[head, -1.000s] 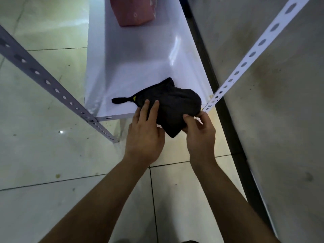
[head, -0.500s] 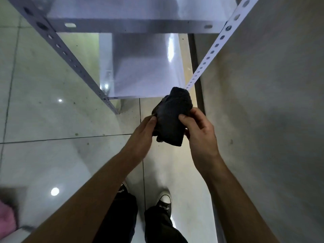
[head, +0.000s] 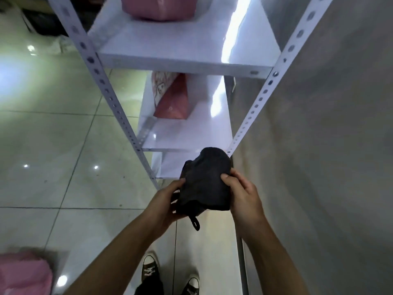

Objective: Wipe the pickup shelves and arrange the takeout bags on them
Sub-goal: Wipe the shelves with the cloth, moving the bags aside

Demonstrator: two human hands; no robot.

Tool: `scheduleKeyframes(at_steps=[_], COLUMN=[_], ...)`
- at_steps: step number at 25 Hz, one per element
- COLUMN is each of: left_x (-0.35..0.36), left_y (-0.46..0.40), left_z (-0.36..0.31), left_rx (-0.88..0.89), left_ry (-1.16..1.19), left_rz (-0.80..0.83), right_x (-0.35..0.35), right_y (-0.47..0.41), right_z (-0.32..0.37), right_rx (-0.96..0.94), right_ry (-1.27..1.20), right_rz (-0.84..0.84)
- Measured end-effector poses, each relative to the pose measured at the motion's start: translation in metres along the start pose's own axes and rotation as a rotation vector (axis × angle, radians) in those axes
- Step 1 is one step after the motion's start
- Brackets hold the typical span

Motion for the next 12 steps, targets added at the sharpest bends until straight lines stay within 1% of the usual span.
scheduleKeyframes(at_steps=[3,7,10,12], left_x=[0.015,0.033,0.044,0.05], left_y=[0.04,0.081,0.106,0.118], left_z=[-0.043,-0.1,-0.147,-0.182], left_rx=[0.071,0.22,0.373,0.482], left_ry=[-0.009,0.008,-0.047,-0.12], left_rz=[-0.007,0.023,0.051,0.021], right_x=[0.003,0.003,0.005,0.011], right_y=[0.013,0.023,0.021,0.015], right_z=[0.062,0.127,0.168,0.195], right_rx=[-0.05,-0.108,-0.153,-0.182], right_ry=[0.049,0.102,0.142,0.167], right_rz=[-0.028,-0.076,-0.119,-0.161])
Point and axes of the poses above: each hand's wrist, its own y-axis away from the middle knuckle, its own x-axis out of the palm, z = x × y, the point moved 7 cm from there along -y, towards the middle knuckle, and after that the axes turned 1 degree about -x, right-handed, at the moved point
